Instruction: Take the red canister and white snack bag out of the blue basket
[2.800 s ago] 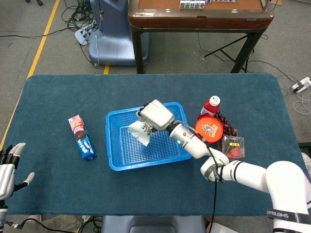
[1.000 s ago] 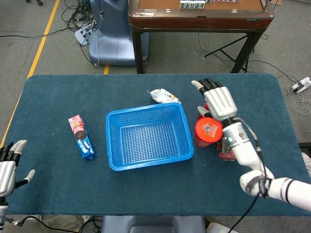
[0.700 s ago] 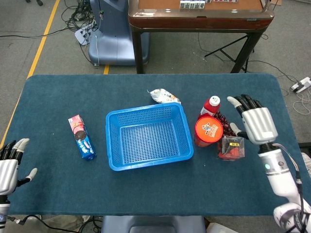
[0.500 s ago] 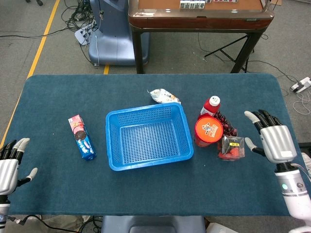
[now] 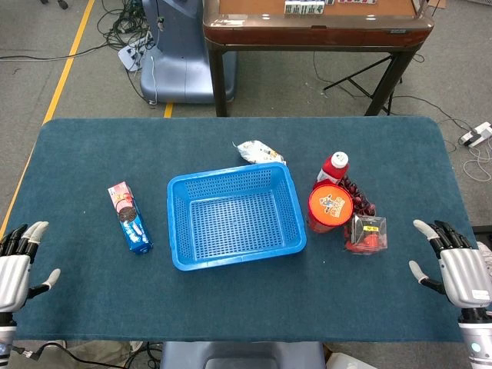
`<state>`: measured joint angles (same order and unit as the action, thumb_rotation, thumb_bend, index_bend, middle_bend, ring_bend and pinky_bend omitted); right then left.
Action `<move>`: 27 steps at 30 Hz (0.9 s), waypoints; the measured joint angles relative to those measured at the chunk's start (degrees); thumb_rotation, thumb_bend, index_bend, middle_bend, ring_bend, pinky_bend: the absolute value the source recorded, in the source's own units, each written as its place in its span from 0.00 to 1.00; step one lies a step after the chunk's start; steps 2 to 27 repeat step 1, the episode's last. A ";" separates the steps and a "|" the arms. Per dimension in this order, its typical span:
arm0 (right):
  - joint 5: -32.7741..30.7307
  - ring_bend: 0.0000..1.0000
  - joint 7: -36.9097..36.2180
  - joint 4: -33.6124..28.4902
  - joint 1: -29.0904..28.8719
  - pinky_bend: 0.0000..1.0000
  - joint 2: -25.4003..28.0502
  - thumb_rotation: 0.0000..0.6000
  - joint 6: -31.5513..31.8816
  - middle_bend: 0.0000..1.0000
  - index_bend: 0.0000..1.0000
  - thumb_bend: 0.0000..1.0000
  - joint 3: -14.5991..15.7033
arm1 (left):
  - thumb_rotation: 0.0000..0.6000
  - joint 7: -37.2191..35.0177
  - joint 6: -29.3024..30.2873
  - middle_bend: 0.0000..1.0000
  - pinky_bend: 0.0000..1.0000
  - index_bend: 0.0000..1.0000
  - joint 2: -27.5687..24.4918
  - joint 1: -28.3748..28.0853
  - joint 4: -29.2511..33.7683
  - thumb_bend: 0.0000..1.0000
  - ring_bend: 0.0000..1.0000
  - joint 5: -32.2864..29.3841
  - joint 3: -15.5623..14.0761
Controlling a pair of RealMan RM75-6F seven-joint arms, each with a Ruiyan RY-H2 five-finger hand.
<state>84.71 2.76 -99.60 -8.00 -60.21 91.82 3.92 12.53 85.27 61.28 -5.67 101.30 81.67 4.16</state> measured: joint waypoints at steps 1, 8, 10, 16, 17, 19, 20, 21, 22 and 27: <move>0.04 0.15 -0.46 0.04 0.23 0.28 0.01 1.00 -0.26 0.25 0.18 0.27 0.04 | 1.00 -0.10 0.04 0.11 0.07 0.09 0.03 0.02 -0.07 0.27 0.06 0.08 -0.03; 0.04 0.15 -0.46 0.04 0.23 0.28 0.01 1.00 -0.26 0.25 0.18 0.27 0.04 | 1.00 -0.10 0.04 0.11 0.07 0.09 0.03 0.02 -0.07 0.27 0.06 0.08 -0.03; 0.04 0.15 -0.46 0.04 0.23 0.28 0.01 1.00 -0.26 0.25 0.18 0.27 0.04 | 1.00 -0.10 0.04 0.11 0.07 0.09 0.03 0.02 -0.07 0.27 0.06 0.08 -0.03; 0.04 0.15 -0.46 0.04 0.23 0.28 0.01 1.00 -0.26 0.25 0.18 0.27 0.04 | 1.00 -0.10 0.04 0.11 0.07 0.09 0.03 0.02 -0.07 0.27 0.06 0.08 -0.03; 0.04 0.15 -0.46 0.04 0.23 0.28 0.01 1.00 -0.26 0.25 0.18 0.27 0.04 | 1.00 -0.10 0.04 0.11 0.07 0.09 0.03 0.02 -0.07 0.27 0.06 0.08 -0.03; 0.04 0.15 -0.46 0.04 0.23 0.28 0.01 1.00 -0.26 0.25 0.18 0.27 0.04 | 1.00 -0.10 0.04 0.11 0.07 0.09 0.03 0.02 -0.07 0.27 0.06 0.08 -0.03; 0.04 0.15 -0.46 0.04 0.23 0.28 0.01 1.00 -0.26 0.25 0.18 0.27 0.04 | 1.00 -0.10 0.04 0.11 0.07 0.09 0.03 0.02 -0.07 0.27 0.06 0.08 -0.03; 0.04 0.15 -0.46 0.04 0.23 0.28 0.01 1.00 -0.26 0.25 0.18 0.27 0.04 | 1.00 -0.10 0.04 0.11 0.07 0.09 0.03 0.02 -0.07 0.27 0.06 0.08 -0.03; 0.04 0.15 -0.46 0.04 0.23 0.28 0.01 1.00 -0.26 0.25 0.18 0.27 0.04 | 1.00 -0.10 0.04 0.11 0.07 0.09 0.03 0.02 -0.07 0.27 0.06 0.08 -0.03; 0.04 0.15 -0.46 0.04 0.23 0.28 0.01 1.00 -0.26 0.25 0.18 0.27 0.04 | 1.00 -0.10 0.04 0.11 0.07 0.09 0.03 0.02 -0.07 0.27 0.06 0.08 -0.03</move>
